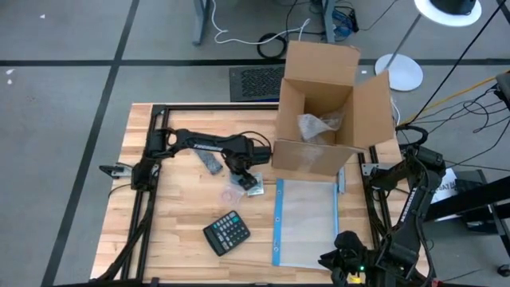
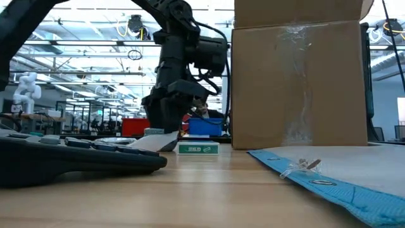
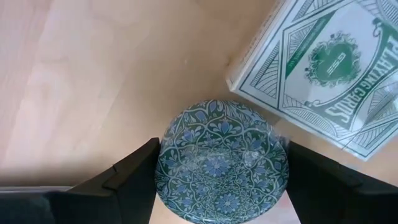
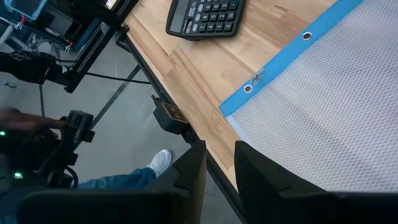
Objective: Unpack boxes
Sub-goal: Move the scented candle to the center of the table, then open the transparent zip bag
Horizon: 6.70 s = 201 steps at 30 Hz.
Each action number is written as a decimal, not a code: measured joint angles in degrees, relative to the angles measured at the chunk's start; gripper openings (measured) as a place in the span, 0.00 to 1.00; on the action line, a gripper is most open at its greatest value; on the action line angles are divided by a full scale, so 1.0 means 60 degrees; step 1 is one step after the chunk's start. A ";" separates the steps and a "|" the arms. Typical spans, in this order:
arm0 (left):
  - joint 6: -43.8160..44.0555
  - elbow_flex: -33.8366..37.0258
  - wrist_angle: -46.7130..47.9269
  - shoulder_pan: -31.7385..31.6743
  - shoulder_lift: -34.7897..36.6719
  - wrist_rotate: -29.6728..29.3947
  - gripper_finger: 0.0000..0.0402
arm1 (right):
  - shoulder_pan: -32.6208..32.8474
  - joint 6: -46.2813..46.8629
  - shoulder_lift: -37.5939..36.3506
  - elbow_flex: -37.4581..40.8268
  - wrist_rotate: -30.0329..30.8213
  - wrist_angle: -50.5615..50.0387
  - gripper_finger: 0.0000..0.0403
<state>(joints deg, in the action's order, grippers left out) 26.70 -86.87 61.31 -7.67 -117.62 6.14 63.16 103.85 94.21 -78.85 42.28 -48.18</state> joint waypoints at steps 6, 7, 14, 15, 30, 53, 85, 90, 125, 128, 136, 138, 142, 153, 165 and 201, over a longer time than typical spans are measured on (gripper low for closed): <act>0.0665 0.1504 -0.0857 0.0040 0.1055 0.0304 0.72 | 0.0000 0.0000 0.0000 0.0000 0.0000 -0.0010 0.19; 0.0752 0.1788 -0.0955 0.0072 0.1254 0.0340 0.72 | 0.0000 -0.0001 0.0000 0.0000 0.0000 -0.0011 0.19; 0.1430 0.3382 -0.1834 0.0679 0.2576 0.0445 0.72 | -0.0005 -0.0173 0.0000 0.0000 0.0000 -0.0018 0.19; 0.1501 0.3543 -0.2015 0.0793 0.2781 0.0445 0.72 | -0.0011 -0.0208 0.0000 0.0000 0.0000 -0.0026 0.19; 0.1173 0.4459 -0.3244 0.2504 0.4618 -0.2074 0.72 | -0.0055 -0.0190 0.0000 0.0000 0.0128 -0.1397 0.19; -0.1501 0.5223 -0.3071 0.2626 0.6419 -0.4027 0.72 | -0.0401 -0.1654 0.0000 0.0000 0.1883 -0.4204 0.19; 0.0248 0.7424 -0.4635 0.3098 0.7029 -0.0736 0.79 | -0.0386 -0.4945 0.0426 -0.0004 0.2436 -0.0323 0.19; 0.0248 0.7424 -0.4644 0.3098 0.7029 -0.0520 0.80 | -0.0386 -0.4965 0.0426 -0.0004 0.2437 -0.0419 0.19; 0.0142 0.7468 -0.3401 0.3105 0.7029 -0.1178 0.98 | -0.0393 -0.4929 0.0433 -0.0004 0.2444 -0.0592 0.19; 0.0269 0.7262 -0.3377 0.3105 0.7028 -0.1090 0.97 | -0.0375 -0.4944 0.0433 -0.0004 0.2246 -0.0510 0.19; 0.0168 0.5856 -0.4960 0.3501 0.7029 -0.1136 0.97 | -0.0029 -0.5290 0.0517 -0.0004 0.0871 0.0423 0.19; -0.0146 0.5630 -0.5574 0.3743 0.7027 -0.1340 0.97 | 0.0022 -0.5697 0.0695 -0.0004 0.0858 0.1004 0.19; -0.0766 0.5442 -0.6908 0.4306 0.6627 -0.1579 0.97 | -0.0082 -0.5964 0.1383 -0.0011 0.0635 0.1424 0.19; -0.2262 0.5444 -1.1037 0.5374 0.3541 -0.2068 0.97 | -0.0863 -0.5676 0.3640 -0.0007 0.0631 0.2027 0.19; -0.2382 0.4695 -1.2920 0.5553 0.1411 -0.2099 0.94 | -0.1407 -0.6105 0.4080 0.0000 -0.0839 0.2823 0.19; -0.3031 0.3384 -1.3215 0.5280 0.0133 -0.1866 0.69 | -0.2067 -0.8171 0.4615 -0.0033 -0.1773 0.2902 0.30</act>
<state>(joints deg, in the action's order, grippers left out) 8.51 -66.57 -17.98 24.01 -116.81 -5.06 50.76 54.83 121.91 -79.05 31.64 -30.77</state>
